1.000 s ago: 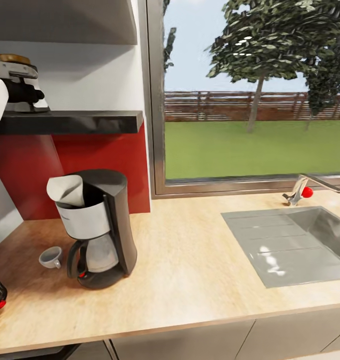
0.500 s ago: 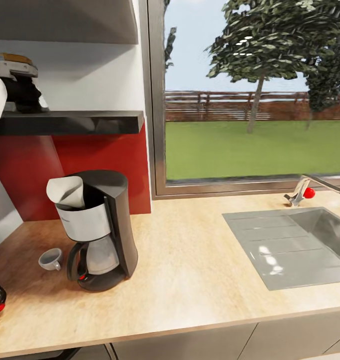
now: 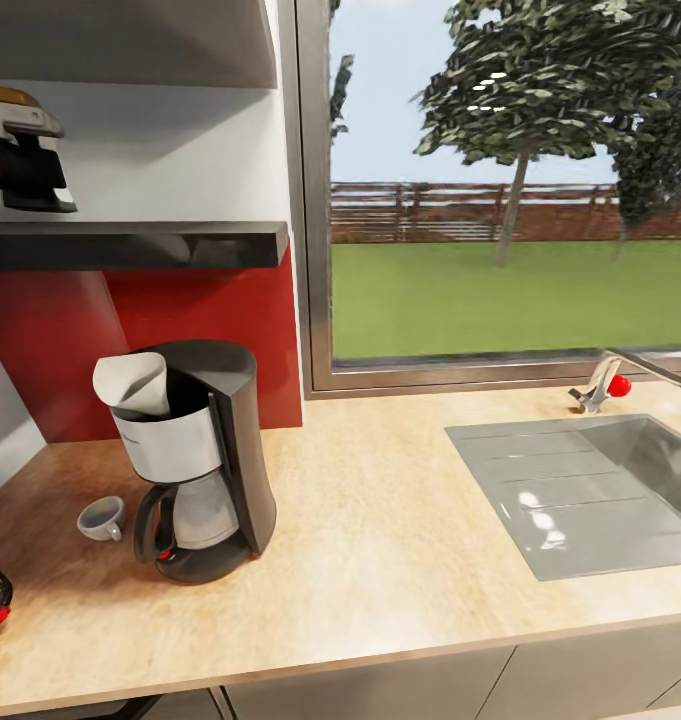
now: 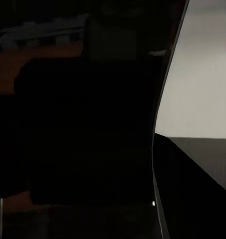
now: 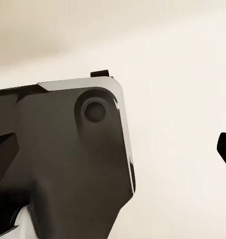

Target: Set up a coffee station on the kitchen countertop: keep the coffee maker on the countertop, move the bottle of coffee from the kitchen shelf to the counter next to the coffee maker, place a paper coffee filter on top of the coffee maker, put the saucer next to the coffee maker with the coffee cup on the saucer, and place the electric kettle next to the coffee maker.

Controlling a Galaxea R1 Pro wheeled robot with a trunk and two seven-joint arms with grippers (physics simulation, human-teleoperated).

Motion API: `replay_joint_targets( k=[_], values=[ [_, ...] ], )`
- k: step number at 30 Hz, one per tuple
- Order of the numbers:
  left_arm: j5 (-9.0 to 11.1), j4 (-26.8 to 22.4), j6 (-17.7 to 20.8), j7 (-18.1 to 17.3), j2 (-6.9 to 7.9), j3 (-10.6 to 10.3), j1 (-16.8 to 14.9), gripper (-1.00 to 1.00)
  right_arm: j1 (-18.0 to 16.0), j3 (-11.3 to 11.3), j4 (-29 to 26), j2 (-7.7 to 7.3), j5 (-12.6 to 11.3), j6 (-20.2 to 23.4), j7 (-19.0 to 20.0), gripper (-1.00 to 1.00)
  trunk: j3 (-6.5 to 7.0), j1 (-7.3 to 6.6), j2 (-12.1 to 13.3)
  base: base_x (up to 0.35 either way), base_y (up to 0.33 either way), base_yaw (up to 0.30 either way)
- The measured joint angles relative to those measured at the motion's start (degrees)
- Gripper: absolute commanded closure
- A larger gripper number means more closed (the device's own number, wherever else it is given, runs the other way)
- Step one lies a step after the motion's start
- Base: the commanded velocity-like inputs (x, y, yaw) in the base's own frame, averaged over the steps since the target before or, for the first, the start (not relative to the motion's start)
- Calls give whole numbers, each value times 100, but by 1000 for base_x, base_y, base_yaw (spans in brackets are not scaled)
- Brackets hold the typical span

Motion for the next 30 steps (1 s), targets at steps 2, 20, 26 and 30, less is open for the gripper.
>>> replay_joint_targets(
  k=[2,20,26,30],
  values=[
    [-1,-6,-4,-1,0,-10,1,100,0,0,0,0,0,0,0,-100,0,0,0,0,0,0],
    [2,-17,-3,-7,-50,-36,7,100,0,-2,-18,0,0,-6,-1,-100,0,3,1,-176,-68,0],
    [5,-14,-14,-7,-65,-37,13,100,0,-2,-35,7,-3,-7,0,-100,0,3,1,-304,-132,0],
    [4,-9,-19,-24,-66,-35,15,100,0,-2,-36,9,-8,-7,6,-100,0,3,1,-304,-132,0]
  ],
)
